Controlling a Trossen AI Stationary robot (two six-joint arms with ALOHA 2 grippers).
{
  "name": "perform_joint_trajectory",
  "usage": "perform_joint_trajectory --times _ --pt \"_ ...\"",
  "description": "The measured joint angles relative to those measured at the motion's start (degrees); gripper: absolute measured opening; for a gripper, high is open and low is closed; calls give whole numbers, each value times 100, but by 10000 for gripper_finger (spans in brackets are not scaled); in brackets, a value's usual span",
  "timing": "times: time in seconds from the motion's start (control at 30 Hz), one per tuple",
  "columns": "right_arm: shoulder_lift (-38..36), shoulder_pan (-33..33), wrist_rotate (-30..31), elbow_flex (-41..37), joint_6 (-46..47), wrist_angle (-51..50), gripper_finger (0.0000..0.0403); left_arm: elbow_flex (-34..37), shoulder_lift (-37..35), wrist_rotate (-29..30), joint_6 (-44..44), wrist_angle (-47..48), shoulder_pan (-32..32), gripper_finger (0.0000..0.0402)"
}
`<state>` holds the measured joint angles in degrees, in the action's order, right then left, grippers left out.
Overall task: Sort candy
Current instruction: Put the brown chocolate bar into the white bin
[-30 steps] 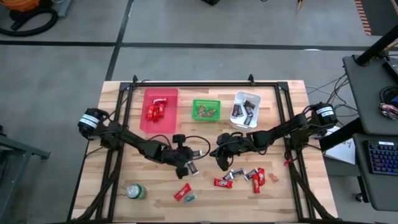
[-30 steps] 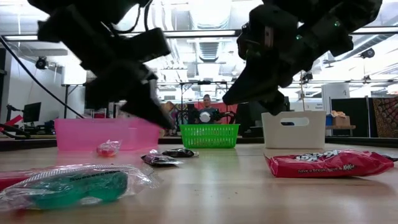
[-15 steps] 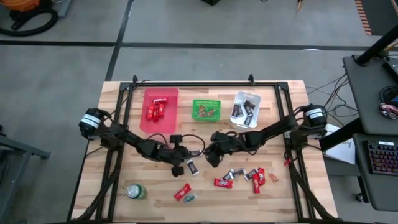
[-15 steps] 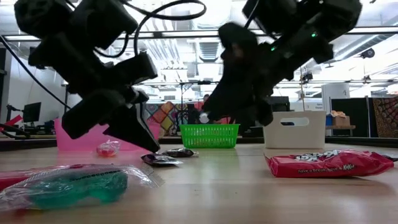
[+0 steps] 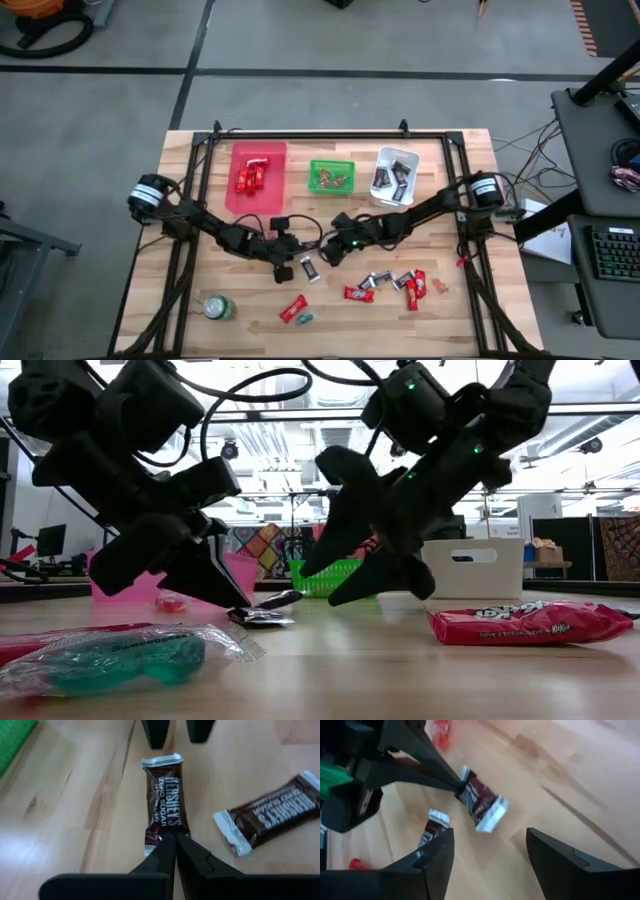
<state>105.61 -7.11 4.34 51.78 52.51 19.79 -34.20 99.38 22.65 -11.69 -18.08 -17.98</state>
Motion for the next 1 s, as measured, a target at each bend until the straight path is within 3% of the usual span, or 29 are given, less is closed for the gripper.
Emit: perform_joint_trajectory --times 0.23,0.5,0.63,0.9,1.0 --pt "332 112 -190 324 -129 24 246 23 135 -46 -63 -246 2 0" --pt "489 181 -323 501 -216 17 219 110 263 -54 -112 -657 0 0" --pt "519 187 -310 525 -229 15 176 108 285 -56 -109 -715 -1 0" --pt "519 201 -341 525 -319 23 31 113 274 -58 -99 -724 -2 0" --pt "493 212 -363 525 -468 17 23 126 186 -104 -64 -670 0 0"
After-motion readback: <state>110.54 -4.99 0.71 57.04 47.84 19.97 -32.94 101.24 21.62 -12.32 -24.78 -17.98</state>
